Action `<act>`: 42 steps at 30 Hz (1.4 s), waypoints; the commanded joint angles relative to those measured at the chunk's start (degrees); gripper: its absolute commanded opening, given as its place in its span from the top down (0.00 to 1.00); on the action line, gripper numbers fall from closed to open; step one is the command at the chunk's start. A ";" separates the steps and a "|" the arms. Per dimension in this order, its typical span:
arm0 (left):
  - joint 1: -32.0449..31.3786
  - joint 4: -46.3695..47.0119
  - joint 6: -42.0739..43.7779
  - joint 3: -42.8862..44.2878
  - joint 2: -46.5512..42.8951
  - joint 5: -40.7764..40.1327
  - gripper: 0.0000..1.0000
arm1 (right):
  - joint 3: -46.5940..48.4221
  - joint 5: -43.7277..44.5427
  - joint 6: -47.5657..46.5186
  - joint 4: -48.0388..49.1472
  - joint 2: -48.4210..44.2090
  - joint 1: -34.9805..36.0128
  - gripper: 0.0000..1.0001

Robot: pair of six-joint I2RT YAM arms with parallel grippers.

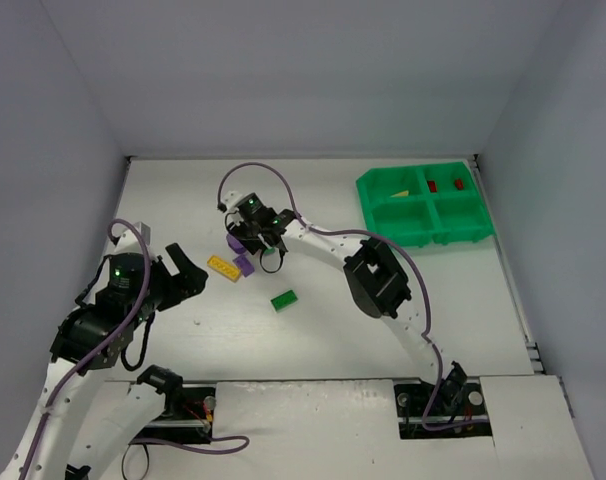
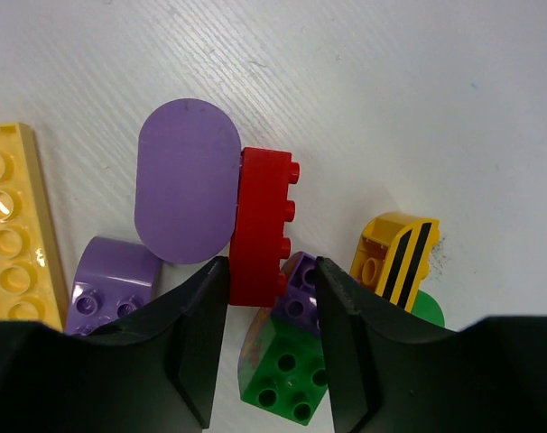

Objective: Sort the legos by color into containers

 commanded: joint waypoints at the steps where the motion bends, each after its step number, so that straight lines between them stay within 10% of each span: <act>1: 0.21 -0.15 -1.56 1.66 -0.14 -1.15 0.20 | 2.31 1.38 -0.78 1.79 -1.02 0.23 0.61; 17: 0.12 -0.50 -2.96 1.30 -0.58 -0.53 0.20 | 2.83 -6.27 -2.19 1.70 1.44 -0.12 0.60; 24: 0.12 0.37 -4.02 0.60 -0.67 -0.10 0.20 | 3.10 -4.52 -2.01 1.79 0.13 -0.21 0.98; 42: 0.47 32.18 -6.83 -2.39 14.34 9.56 0.20 | -19.46 -3.81 8.79 7.76 -31.42 -2.06 1.00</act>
